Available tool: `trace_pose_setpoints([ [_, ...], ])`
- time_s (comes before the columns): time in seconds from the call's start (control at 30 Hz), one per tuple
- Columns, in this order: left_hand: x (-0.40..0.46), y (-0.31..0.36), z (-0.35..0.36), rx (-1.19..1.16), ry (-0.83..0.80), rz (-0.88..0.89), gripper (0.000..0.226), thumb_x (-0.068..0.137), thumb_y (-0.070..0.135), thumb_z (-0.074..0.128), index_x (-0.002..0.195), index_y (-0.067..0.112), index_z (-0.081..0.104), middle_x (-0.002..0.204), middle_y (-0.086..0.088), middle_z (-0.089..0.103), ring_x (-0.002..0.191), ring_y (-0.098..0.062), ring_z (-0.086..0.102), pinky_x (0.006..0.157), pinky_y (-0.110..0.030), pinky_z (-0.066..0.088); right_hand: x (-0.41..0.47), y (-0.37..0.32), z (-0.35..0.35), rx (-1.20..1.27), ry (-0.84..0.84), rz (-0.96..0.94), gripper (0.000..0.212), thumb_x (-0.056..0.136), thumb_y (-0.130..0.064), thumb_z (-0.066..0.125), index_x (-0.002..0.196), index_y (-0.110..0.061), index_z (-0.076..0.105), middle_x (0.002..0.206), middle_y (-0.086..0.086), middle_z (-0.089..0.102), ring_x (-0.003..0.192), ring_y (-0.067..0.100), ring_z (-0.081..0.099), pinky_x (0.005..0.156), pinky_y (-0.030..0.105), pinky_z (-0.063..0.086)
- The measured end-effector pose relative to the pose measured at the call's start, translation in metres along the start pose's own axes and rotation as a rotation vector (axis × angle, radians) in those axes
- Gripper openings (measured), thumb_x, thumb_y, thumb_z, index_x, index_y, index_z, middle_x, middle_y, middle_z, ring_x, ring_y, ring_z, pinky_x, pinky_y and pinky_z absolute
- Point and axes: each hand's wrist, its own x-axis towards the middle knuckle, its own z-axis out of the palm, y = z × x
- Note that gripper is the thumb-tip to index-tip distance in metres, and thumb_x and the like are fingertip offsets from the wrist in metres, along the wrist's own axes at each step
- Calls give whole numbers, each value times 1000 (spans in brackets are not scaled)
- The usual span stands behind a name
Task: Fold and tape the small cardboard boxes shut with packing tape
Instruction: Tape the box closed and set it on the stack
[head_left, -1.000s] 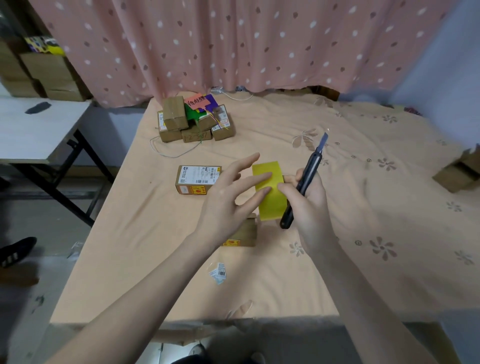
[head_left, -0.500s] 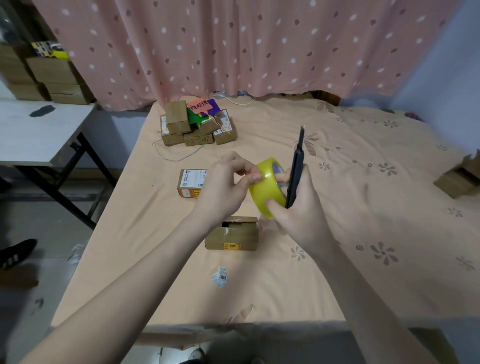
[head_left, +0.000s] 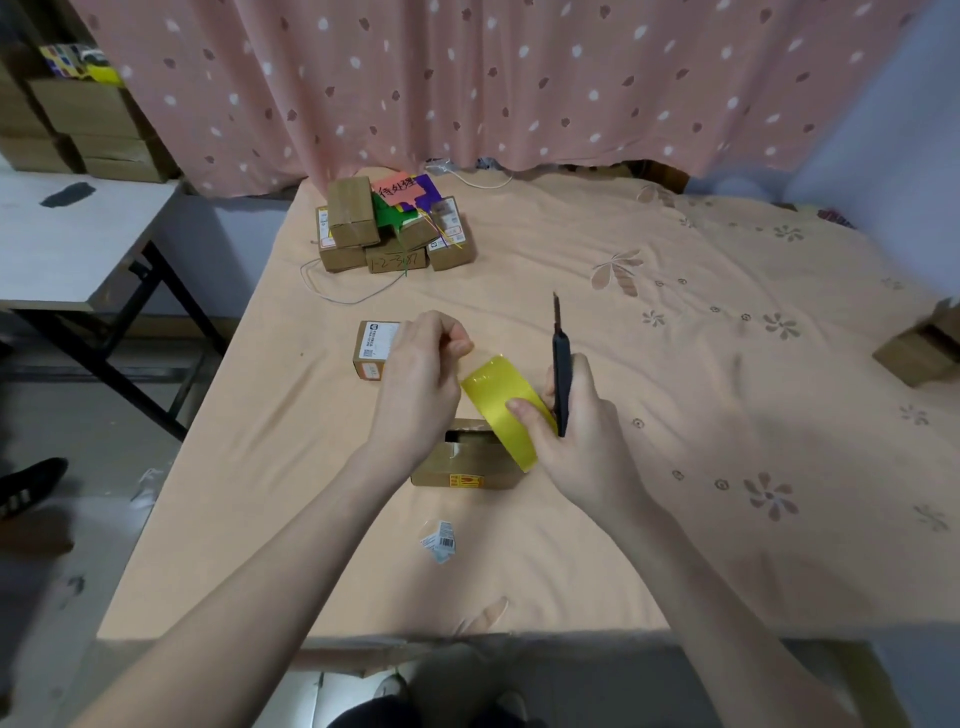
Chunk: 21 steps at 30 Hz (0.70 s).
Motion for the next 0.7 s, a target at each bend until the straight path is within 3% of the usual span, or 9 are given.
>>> trace_pose_setpoints([
  [0.07,-2,-2,-1,16,-14,19,24,87,-9,45,85,14,49,77,13,46,79,-16,42,67,-20,28,4,8,8,-52,-14,24,35,87,-32,65,89,-14,35,66,-7,49,64,20,52,52,25,30],
  [0.17,-9,-9,2,31,-51,-9,24,88,-9,45,84,14,47,80,2,52,73,-17,46,63,-14,32,9,19,20,-132,-76,116,38,88,-35,63,91,-12,33,79,4,60,77,29,57,62,36,37],
  [0.27,-6,-22,0,-87,-92,-231,12,95,5,49,85,12,50,74,7,56,65,-12,56,60,-8,39,12,27,26,-9,-129,254,42,85,-35,67,95,-3,41,85,15,62,84,32,59,77,45,47],
  [0.33,-3,-34,-5,-183,-182,-370,5,96,18,53,94,14,49,72,6,59,64,-8,60,68,-17,45,11,32,26,94,-175,336,46,85,-34,67,98,4,44,91,24,59,89,35,58,85,52,45],
  [0.43,-2,-51,-5,-161,-300,-477,25,87,27,66,107,21,52,73,3,60,68,-9,62,71,-19,47,7,43,26,167,-287,441,41,85,-27,67,102,2,44,93,21,54,95,34,55,91,53,43],
  [0.53,-11,-63,2,-82,-312,-540,5,84,22,71,88,19,69,66,3,59,70,-18,63,72,-26,47,3,52,26,69,-380,464,37,84,-20,67,108,-4,44,93,12,55,97,30,56,90,50,45],
  [0.6,-18,-72,7,-135,-273,-595,12,84,16,70,73,19,69,61,4,57,59,-12,59,71,-28,47,2,56,27,-22,-387,430,44,86,-23,67,117,-3,44,105,16,59,105,29,54,91,47,44],
  [0.7,-25,-81,15,-156,-219,-651,19,85,15,69,67,21,67,59,5,55,50,-3,53,69,-28,48,-1,60,32,-150,-419,364,57,86,-33,67,125,-2,39,110,15,59,126,26,42,93,46,44],
])
